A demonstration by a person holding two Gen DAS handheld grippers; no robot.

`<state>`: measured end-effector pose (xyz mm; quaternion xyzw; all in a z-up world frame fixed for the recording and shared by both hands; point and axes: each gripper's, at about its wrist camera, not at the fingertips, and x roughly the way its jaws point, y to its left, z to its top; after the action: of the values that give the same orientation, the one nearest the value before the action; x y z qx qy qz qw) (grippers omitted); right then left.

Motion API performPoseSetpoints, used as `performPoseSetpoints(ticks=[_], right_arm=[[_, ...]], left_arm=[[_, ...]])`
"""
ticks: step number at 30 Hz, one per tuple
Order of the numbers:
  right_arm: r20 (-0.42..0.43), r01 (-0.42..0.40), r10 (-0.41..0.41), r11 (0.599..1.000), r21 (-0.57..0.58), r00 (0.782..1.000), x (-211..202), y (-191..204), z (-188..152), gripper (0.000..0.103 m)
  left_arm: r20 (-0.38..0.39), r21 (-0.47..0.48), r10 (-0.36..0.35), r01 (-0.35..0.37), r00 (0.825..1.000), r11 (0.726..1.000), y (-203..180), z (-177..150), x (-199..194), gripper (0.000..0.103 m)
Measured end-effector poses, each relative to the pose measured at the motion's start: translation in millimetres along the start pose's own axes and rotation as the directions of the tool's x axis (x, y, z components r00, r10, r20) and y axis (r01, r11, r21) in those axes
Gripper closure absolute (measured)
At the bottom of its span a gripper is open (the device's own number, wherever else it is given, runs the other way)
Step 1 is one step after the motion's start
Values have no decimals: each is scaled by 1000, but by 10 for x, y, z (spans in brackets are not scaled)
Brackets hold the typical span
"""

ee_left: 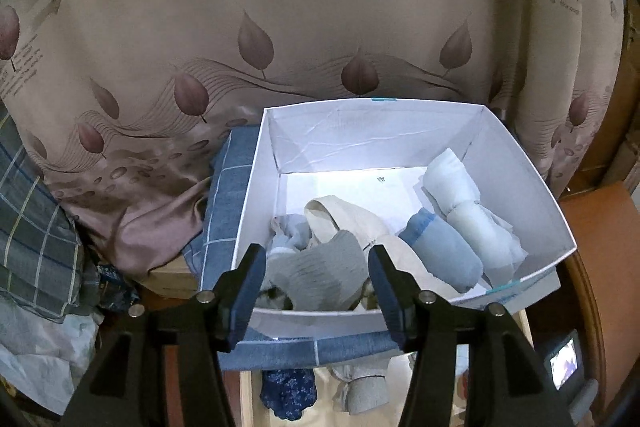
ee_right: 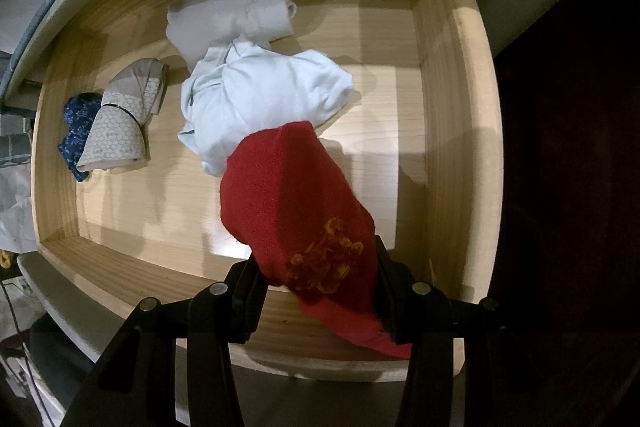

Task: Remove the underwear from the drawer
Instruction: 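Return the left tool over the drawer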

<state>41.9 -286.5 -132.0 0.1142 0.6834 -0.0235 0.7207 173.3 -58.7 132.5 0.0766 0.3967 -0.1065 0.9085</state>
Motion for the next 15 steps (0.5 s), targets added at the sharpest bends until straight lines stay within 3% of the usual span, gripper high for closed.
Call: performPoseSetpoints(ticks=[8, 15], right_arm=[[0, 15, -15, 1000, -2, 1000, 9, 39, 9, 59], [-4, 33, -33, 999, -9, 999, 30, 99, 0, 59]], left_arm=[[11, 2, -27, 27, 1000, 1000, 76, -125, -200, 48], [-2, 28, -9, 9, 1000, 1000, 122, -328, -278, 48]])
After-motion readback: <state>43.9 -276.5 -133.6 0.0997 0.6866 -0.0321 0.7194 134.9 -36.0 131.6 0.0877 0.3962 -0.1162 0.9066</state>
